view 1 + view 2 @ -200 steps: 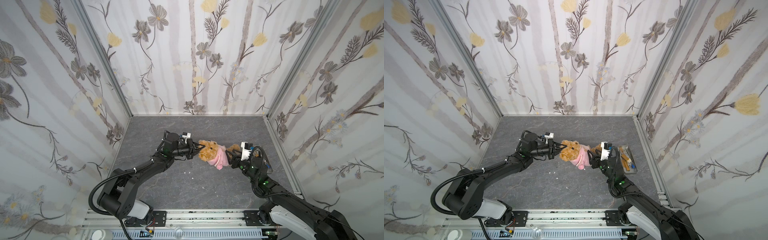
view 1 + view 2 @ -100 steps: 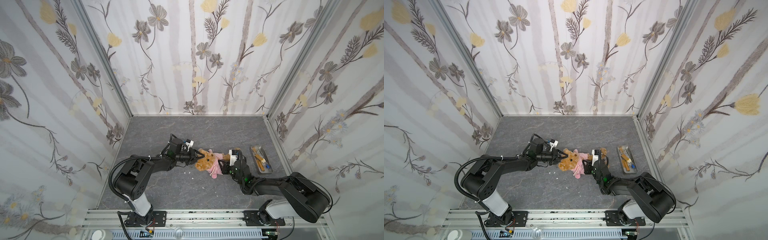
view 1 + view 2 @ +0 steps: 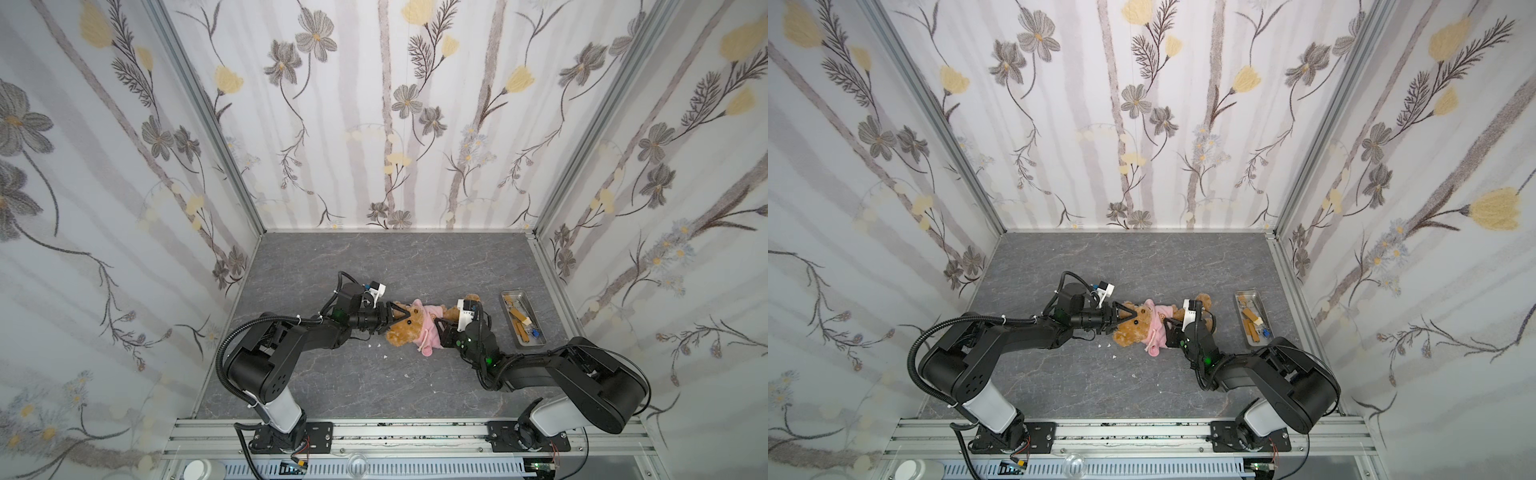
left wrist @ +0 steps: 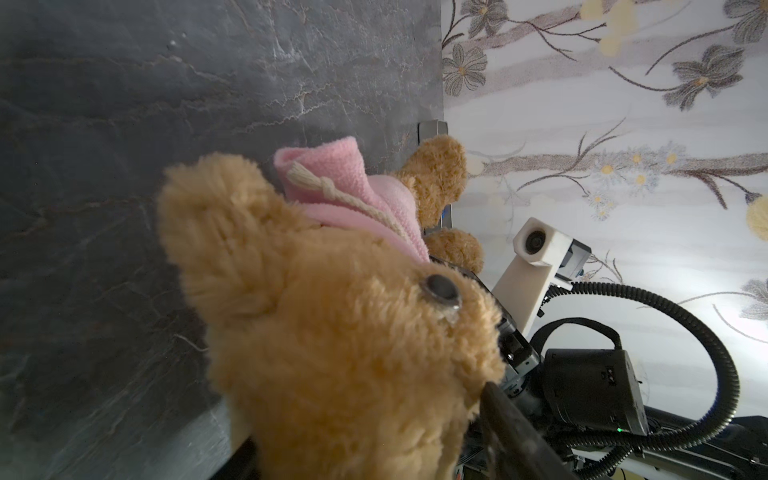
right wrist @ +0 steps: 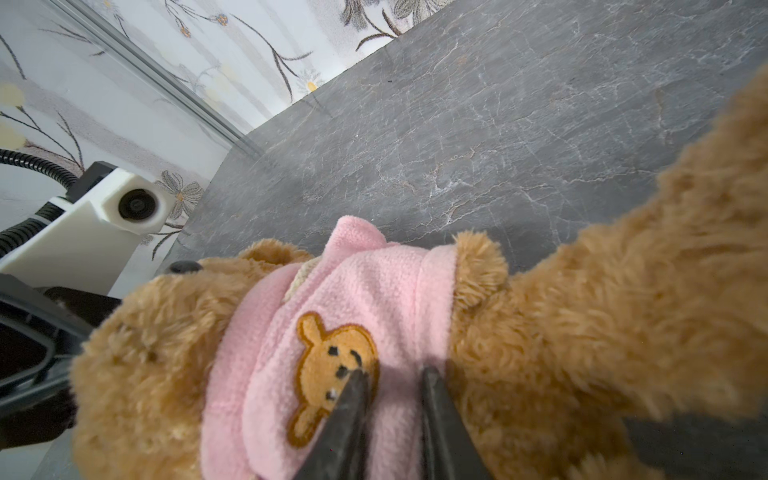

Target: Dress the teddy bear

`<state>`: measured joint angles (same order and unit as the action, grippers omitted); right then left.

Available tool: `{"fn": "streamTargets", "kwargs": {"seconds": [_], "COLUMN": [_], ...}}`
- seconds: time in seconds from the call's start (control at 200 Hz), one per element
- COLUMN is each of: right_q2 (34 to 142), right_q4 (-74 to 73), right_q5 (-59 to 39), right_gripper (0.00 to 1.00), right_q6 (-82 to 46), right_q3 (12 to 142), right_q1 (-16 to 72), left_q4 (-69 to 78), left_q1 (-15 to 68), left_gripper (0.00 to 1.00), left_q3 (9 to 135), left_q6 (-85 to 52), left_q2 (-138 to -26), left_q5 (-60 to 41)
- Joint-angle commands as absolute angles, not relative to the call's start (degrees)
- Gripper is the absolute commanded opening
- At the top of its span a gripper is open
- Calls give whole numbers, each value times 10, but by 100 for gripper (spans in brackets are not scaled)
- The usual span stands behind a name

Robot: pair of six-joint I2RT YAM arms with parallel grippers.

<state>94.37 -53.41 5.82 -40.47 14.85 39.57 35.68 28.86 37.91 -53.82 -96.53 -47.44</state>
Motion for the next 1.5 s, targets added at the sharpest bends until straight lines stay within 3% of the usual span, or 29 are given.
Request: {"fn": "streamTargets", "kwargs": {"seconds": [0.0,0.125,0.265,0.45,0.609,0.884,1.069,1.494], "right_q2": [954,963,951,861,741,582,601,570], "right_q4": [-501,-508,-502,-416,-263,-66,-59,-22], "right_q5": [41,42,43,46,-42,-282,-399,-427], "right_gripper": [25,25,26,42,54,60,51,35], "right_q6": [-415,-415,-410,-350,-273,-279,-317,-324], "right_q3": [147,148,146,157,185,244,278,311], "right_q1": [403,405,405,402,355,174,150,151], "left_q4": [391,391,394,395,394,395,395,394], "left_q1": [295,299,299,285,277,290,293,302], "left_gripper": [63,52,33,0,0,0,0,0], "left_q3": [392,394,394,401,398,393,354,288], "left_q6": [-551,-558,-553,-487,-360,-164,2,189], "left_q2": [-983,-994,-998,-998,-980,-901,-812,-676], "left_q5": [-466,-449,-445,-464,-497,-524,-518,-396]}}
